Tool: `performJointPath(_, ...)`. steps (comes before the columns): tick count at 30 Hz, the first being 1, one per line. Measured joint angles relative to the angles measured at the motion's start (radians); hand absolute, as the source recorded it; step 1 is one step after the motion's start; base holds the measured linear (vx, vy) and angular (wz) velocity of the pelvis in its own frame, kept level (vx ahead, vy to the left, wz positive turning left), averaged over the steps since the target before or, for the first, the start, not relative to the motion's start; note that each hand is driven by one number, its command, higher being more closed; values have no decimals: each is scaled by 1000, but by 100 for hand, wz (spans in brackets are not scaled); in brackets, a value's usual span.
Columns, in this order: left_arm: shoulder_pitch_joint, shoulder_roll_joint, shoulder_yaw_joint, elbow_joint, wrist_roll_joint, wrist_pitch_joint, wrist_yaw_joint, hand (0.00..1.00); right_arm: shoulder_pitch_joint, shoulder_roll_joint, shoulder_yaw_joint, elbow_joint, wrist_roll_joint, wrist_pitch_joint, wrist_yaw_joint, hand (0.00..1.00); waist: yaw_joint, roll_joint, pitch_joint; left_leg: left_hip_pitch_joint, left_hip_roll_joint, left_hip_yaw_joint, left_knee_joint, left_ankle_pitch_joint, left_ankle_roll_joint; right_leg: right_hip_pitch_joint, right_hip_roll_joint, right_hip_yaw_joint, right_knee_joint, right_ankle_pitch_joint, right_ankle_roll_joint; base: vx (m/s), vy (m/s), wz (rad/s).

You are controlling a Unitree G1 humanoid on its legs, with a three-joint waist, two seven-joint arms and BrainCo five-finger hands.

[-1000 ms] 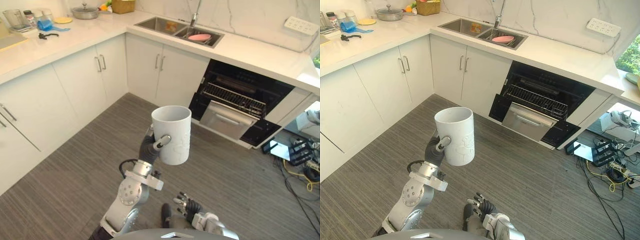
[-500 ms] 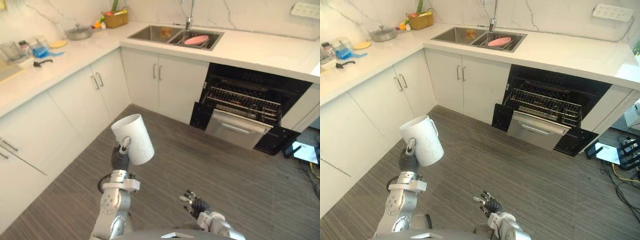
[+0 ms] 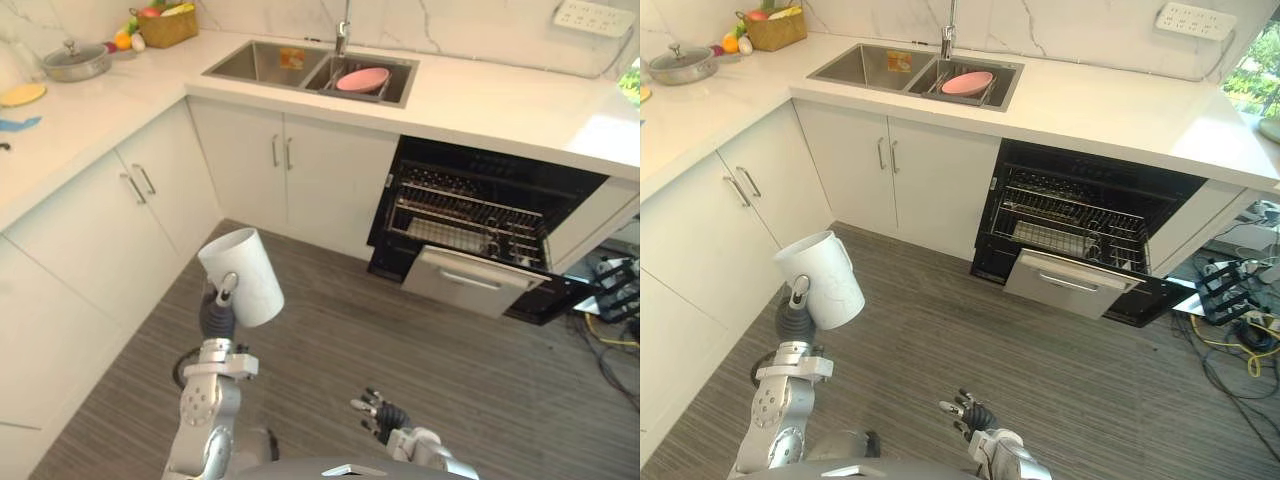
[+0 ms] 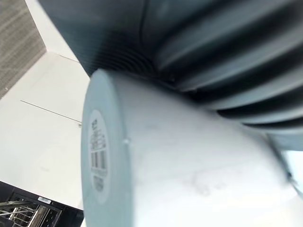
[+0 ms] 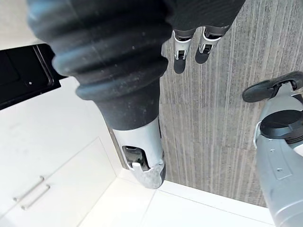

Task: Walk over to the sink, pick up the cup, carry it to the dishwasher, place the cup inside the dishwasher, then close the dishwasher door

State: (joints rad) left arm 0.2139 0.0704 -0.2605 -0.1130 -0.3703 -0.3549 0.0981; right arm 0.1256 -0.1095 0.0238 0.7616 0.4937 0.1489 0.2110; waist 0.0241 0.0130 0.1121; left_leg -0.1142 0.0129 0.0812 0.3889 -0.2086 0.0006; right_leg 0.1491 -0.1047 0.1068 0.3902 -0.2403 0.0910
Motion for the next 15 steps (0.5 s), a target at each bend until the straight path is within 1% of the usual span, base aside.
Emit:
performJointPath(1, -7, 4, -3, 0, 1, 3, -1, 100, 4, 7, -10, -1, 15, -5, -7, 0, -4, -10, 4, 47, -19, 11, -32, -2, 9, -61, -13, 10, 164, 9, 26, 168, 114, -22)
performJointPath(2, -12, 16, -3, -9, 4, 9, -2, 100, 4, 11, -22, -1, 16, -17, -18, 0, -10, -24, 13, 94, -33, 23, -54, -10, 20, -132, -25, 21, 325, 58, 92, 233, 135, -25)
performJointPath(3, -11, 39, -10, -22, 25, 15, -2, 100, 12, 20, -37, -3, 17, -32, -26, 0, -21, -51, 14, 157, -51, 30, -96, -16, 31, -206, -40, 18, 502, 176, 94, 214, 109, -24)
performJointPath(4, -12, 52, -16, -27, 47, 20, 1, 100, 31, 20, -39, -17, 15, -54, -29, 0, -27, -42, 1, 193, -57, 36, -135, -17, 38, -255, -44, 15, 600, 227, 42, 257, 102, -31)
performJointPath(5, -15, 59, -14, -31, 71, 23, 8, 100, 41, 25, -35, -47, 10, -63, -29, 0, -40, -60, -7, 232, -56, 46, -169, -20, 45, -327, -46, -10, 677, 160, 5, 237, 37, -29)
performJointPath(6, -26, 62, -15, -31, 79, 27, 13, 100, 42, 30, -35, -70, 10, -70, -29, 0, -52, -54, -14, 252, -52, 52, -190, -21, 48, -379, -45, -41, 691, 98, -12, 235, 15, -24)
performJointPath(7, -37, 68, -15, -31, 80, 33, 20, 100, 44, 35, -34, -87, 10, -82, -29, 0, -63, -56, -14, 265, -44, 58, -204, -25, 45, -426, -41, -78, 670, 57, -20, 338, -39, -9)
performJointPath(8, -45, 69, -17, -31, 80, 42, 22, 100, 44, 45, -35, -109, 9, -90, -31, 0, -82, -51, -14, 280, -22, 62, -213, -35, 32, -470, -28, -130, 587, 15, -38, 235, -41, 0)
performJointPath(9, -48, 69, -18, -31, 79, 47, 23, 100, 47, 46, -34, -123, 8, -90, -35, 0, -89, -47, -13, 295, -11, 62, -215, -37, 21, -483, -22, -158, 532, 2, -43, 475, -85, -3)
performJointPath(10, -59, 68, -19, -31, 79, 61, 22, 100, 52, 46, -34, -148, 7, -86, -45, 0, -93, -33, -7, 326, 21, 68, -216, -51, 3, -483, 0, -210, 381, -6, -51, 498, -92, -13)
performJointPath(11, -65, 68, -18, -35, 78, 67, 14, 100, 69, 43, -26, -162, 7, -78, -51, 0, -90, -27, -6, 353, 47, 78, -207, -71, -26, -466, 36, -260, 196, 38, -66, 610, -108, -22)
performJointPath(12, -65, 69, -14, -38, 76, 68, 8, 100, 76, 44, -20, -168, 8, -75, -58, 0, -86, -32, -8, 364, 49, 85, -194, -84, -41, -444, 47, -278, 89, 101, -85, 527, -124, -31)
performJointPath(13, -61, 75, -13, -55, 70, 68, -2, 100, 104, 57, 3, -197, 10, -72, -71, 0, -83, -65, -13, 388, 34, 93, -162, -121, -65, -421, 44, -289, -45, 283, -137, 492, -100, -43)
performJointPath(14, -55, 33, -16, -54, 66, 75, -5, 100, 104, 20, -6, -236, 10, -63, -73, 0, -86, -8, -12, 400, 87, 108, -124, -150, -71, -400, 86, -310, -18, 266, -160, 456, -94, -43)
performJointPath(15, -57, 26, -21, -61, 67, 75, -8, 100, 102, 13, -10, -244, 10, -63, -81, 0, -87, 0, -11, 398, 90, 117, -110, -148, -67, -392, 95, -306, -29, 251, -156, 388, -73, -46)
